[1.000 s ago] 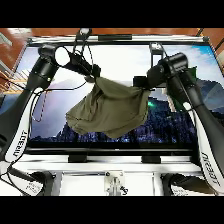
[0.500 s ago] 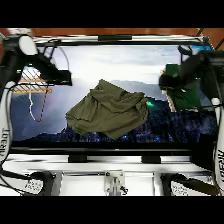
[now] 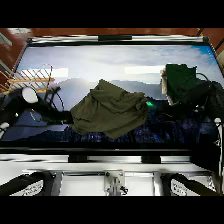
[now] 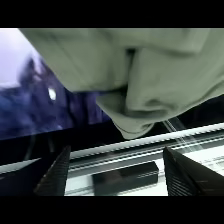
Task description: Fold the shirts.
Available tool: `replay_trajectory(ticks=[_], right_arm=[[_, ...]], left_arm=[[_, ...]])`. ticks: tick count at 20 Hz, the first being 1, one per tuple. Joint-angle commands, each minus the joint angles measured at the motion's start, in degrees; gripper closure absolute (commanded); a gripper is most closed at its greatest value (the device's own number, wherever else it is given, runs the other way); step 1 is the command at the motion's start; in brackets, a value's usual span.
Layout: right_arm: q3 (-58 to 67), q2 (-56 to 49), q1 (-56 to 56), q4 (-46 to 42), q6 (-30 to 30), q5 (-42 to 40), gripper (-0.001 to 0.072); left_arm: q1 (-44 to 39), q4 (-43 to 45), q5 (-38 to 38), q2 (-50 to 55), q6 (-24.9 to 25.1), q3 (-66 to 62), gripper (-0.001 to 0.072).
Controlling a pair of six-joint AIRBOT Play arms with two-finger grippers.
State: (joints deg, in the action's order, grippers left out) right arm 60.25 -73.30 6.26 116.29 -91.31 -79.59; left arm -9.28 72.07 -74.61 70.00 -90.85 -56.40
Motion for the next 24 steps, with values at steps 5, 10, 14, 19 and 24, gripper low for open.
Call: replay_trajectory(ticks=[5,10,14,19,24], right_arm=[[-5.0,-1.9,0.1,5.4,-0.5,5.0,0.0095],[-5.2,-7.8,-6.3,5.4,-0.2,14.4,0.0096],[-5.1,-11.5,-7.6,5.1,0.2,20.1,0.0100],[-5.1,-13.4,-7.6,4.9,1.6,22.0,0.0254],[-5.1,-16.4,-9.6,4.6,3.7,23.6,0.0524]], left_arm=[[-4.3,-6.5,17.5,1.7,0.1,10.0,-0.0006],[-3.8,-7.8,17.1,3.0,0.7,9.8,0.0610],[-2.1,-7.8,12.8,2.5,4.9,6.7,0.0672],[-2.1,-7.8,12.4,2.6,6.3,3.3,0.0672],[-2.1,-7.3,12.4,2.5,6.4,-0.4,0.0673]])
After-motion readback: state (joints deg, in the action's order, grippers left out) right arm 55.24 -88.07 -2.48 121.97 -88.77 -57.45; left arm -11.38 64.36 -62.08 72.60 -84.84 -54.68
